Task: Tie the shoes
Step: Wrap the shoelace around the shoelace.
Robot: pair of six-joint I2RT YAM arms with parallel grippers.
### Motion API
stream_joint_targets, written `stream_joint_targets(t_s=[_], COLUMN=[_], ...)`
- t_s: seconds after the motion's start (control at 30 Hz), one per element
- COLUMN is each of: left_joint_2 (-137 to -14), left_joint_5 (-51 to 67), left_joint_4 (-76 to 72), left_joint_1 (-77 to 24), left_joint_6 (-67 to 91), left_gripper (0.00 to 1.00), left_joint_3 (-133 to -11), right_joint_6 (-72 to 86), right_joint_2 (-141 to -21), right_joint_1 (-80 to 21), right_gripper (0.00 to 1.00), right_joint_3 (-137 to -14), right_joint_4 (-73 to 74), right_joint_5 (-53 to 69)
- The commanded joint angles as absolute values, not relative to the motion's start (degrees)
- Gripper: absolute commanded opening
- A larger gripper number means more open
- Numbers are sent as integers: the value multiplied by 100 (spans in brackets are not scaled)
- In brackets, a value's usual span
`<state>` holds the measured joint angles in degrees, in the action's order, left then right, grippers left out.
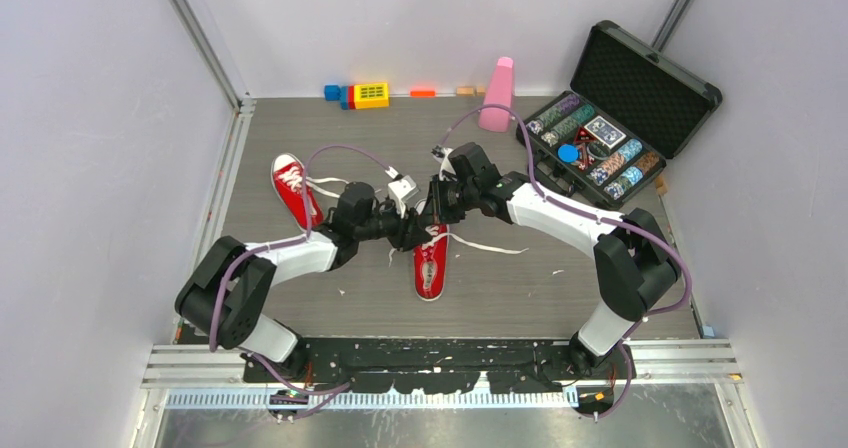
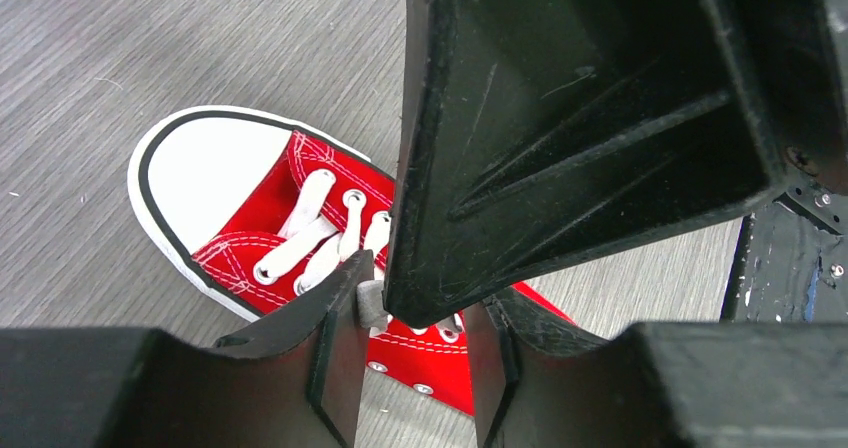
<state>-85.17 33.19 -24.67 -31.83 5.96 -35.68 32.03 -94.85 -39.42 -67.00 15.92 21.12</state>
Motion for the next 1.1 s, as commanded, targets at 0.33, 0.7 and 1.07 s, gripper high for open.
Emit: stream_joint_targets(t_s=[0.33,0.7,1.07], left_joint_2=[-7991,-7871,-7810], left_joint_5=[2996,2836,2778], left_joint_4=[-2702,-2539,-2443], left_joint_1=[-3155,-3155,-3162], left_joint_6=[483,492,502], left_gripper=[30,28,29], left_joint_3=[-3413,-3317,-3335], right_joint_6=[3176,3173,3176], right_joint_2=[-9344,-9356,-9350], right_joint_1=[-3973,-3972,-3973], right_gripper=[0,0,0], right_joint_3=[-6945,-6959,-6948], right_joint_4=[1573,1581,1582], right_joint_5=[2152,2101,2118])
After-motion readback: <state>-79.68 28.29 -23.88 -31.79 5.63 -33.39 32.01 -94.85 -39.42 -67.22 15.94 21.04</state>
